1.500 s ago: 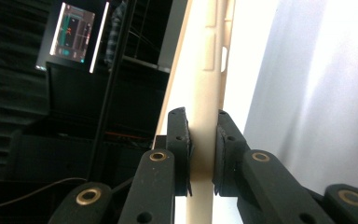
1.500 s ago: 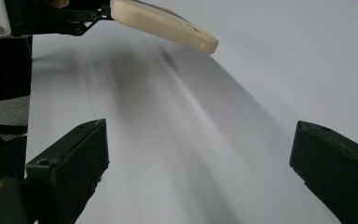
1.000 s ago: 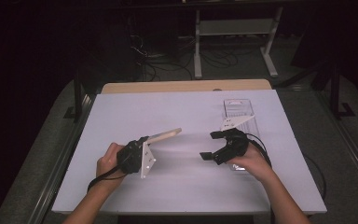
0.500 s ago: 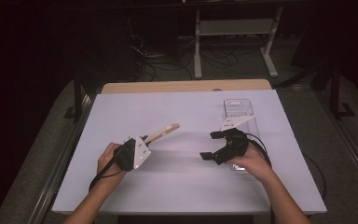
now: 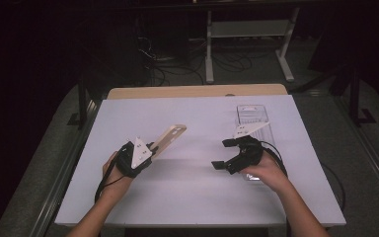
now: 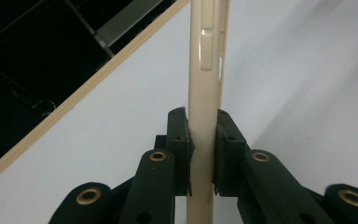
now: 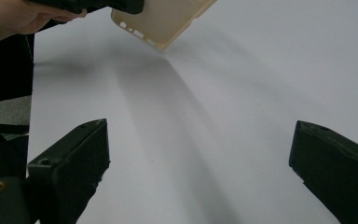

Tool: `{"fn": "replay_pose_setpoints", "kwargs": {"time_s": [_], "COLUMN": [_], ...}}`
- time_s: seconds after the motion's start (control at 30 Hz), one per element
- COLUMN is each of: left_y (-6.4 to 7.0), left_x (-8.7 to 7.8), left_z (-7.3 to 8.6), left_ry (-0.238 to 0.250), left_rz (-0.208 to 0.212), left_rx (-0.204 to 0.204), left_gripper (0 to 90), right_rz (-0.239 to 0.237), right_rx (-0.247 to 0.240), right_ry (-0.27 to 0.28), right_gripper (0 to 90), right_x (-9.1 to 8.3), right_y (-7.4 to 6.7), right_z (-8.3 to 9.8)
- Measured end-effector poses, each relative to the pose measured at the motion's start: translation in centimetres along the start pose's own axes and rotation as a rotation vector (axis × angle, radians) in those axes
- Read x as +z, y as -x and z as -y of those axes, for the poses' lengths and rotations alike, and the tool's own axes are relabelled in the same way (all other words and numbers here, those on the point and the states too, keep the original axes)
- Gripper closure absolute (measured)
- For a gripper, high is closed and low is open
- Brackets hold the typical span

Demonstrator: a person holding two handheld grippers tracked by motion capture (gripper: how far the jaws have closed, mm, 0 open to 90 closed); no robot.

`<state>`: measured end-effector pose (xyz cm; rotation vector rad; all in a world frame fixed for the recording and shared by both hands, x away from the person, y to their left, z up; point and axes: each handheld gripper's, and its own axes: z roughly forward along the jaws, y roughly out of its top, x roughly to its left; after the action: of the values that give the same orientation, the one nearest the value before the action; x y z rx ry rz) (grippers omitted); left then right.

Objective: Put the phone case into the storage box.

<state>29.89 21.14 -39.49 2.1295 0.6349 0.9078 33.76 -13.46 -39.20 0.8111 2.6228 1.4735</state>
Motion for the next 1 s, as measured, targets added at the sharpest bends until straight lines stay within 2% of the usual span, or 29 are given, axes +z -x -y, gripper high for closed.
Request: {"fn": "replay_pose_setpoints", "kwargs": {"time_s": [0.13, 0.23, 0.27, 0.3, 0.5, 0.57, 0.7, 0.87, 1.0], "left_y": [-0.4, -0.7, -0.9, -0.8, -1.5, -1.6, -2.0, -2.6, -2.5], "left_x": [-0.1, 0.0, 0.0, 0.0, 0.0, 0.1, 0.0, -0.1, -0.1], "left_z": [0.1, 0.2, 0.3, 0.3, 0.5, 0.6, 0.8, 1.1, 1.1], "left_ry": [-0.013, -0.011, -0.010, 0.002, 0.004, 0.027, 0.032, 0.036, 0.043], "left_rz": [0.008, 0.022, 0.023, 0.033, 0.049, 0.064, 0.094, 0.109, 0.097], "left_rx": [-0.023, -0.072, -0.075, -0.110, -0.155, -0.208, -0.306, -0.370, -0.378], "left_gripper": [79.2, 79.2, 79.2, 79.2, 79.1, 79.1, 79.1, 79.1, 79.1], "right_rz": [0.000, 0.000, 0.000, 0.000, -0.001, 0.000, -0.001, -0.005, -0.010], "right_rx": [-0.001, -0.002, -0.001, -0.001, 0.000, -0.002, 0.000, 0.002, 0.013], "right_ry": [0.000, -0.001, -0.001, -0.002, -0.003, -0.003, -0.004, -0.003, 0.001], "right_gripper": [4.5, 4.6, 4.6, 4.7, 4.8, 4.7, 4.8, 4.8, 4.3], "right_x": [0.0, 0.0, 0.0, 0.0, 0.0, 0.0, 0.0, 0.0, 0.0], "right_y": [0.0, 0.0, 0.0, 0.0, 0.0, 0.0, 0.1, 0.1, 0.1], "right_z": [0.0, 0.0, 0.0, 0.0, 0.0, 0.0, 0.0, 0.0, 0.0]}}
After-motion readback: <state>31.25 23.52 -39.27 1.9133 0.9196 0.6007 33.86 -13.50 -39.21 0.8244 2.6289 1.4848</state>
